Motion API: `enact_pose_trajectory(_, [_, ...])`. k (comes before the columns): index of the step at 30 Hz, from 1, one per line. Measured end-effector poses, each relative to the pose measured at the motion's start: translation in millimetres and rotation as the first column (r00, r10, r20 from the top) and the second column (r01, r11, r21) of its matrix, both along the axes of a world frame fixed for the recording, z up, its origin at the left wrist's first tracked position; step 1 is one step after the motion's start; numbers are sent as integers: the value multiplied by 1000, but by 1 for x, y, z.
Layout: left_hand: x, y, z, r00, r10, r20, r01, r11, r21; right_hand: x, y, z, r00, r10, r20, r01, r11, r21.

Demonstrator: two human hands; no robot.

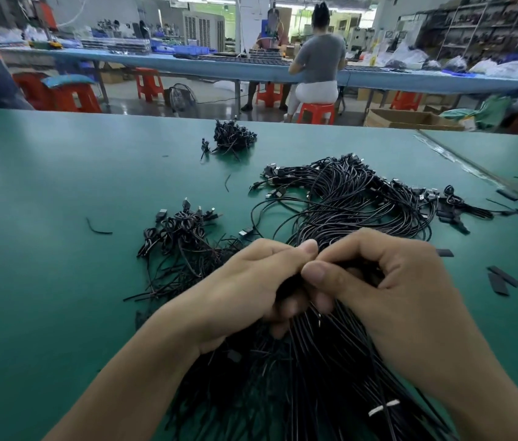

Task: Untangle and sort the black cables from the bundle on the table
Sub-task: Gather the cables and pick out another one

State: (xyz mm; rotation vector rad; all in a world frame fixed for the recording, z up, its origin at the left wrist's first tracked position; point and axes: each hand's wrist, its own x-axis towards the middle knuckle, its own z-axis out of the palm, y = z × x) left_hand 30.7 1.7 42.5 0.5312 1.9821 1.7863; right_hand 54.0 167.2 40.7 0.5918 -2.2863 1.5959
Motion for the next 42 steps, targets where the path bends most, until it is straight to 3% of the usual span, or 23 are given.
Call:
enact_pose_trajectory(4, [-1, -4, 2, 984, -85, 153, 73, 994, 84, -6, 5, -5, 999, 2, 50, 4, 993, -122])
enact_pose_trajectory(7, [-1, -7, 1, 955, -184, 232, 137, 969, 206, -7, 7, -4, 957, 230, 177, -186, 954, -233])
enact_pose_trajectory(9, [-2, -4, -2, 953, -199, 229, 137, 956, 261, -7, 8, -3, 947, 264, 184, -223, 950, -218])
enact_pose_trajectory(12, [-3, 5, -9, 976, -75, 206, 18, 965, 263, -8, 8, -3, 988, 72, 134, -64, 996, -63])
enact_pose_trajectory(17, [-6, 14, -20, 980, 176, 91, -190, 964, 187, -5, 4, -6, 991, -125, 39, 121, 987, 106])
enact_pose_trajectory(21, [-2, 15, -18, 970, 28, 242, -94, 960, 265, -1, -3, -7, 959, -248, -136, 261, 961, 90])
enact_pose_trajectory(26, [10, 23, -14, 970, -122, 210, 54, 951, 305, 2, -6, -3, 941, -295, -168, 294, 955, -31])
enact_pose_trajectory(28, [13, 28, -16, 989, -77, 126, 39, 959, 280, -1, -2, -4, 950, -291, -111, 284, 956, -75])
enact_pose_trajectory(32, [12, 28, -22, 991, -56, 125, 28, 975, 220, -7, 4, -7, 971, -234, -48, 226, 964, -142])
enact_pose_trajectory(35, [9, 26, -20, 999, -53, 8, 52, 989, 136, -10, 8, -8, 977, -210, -33, 203, 969, -141])
enact_pose_trajectory(39, [-1, 14, -18, 962, -26, -273, -7, 993, -117, -13, 8, -11, 984, -178, -24, 174, 977, -121])
enact_pose_trajectory(42, [-6, 6, -23, 928, 24, -372, -148, 940, -307, -13, 4, -13, 991, -135, 11, 136, 984, -112])
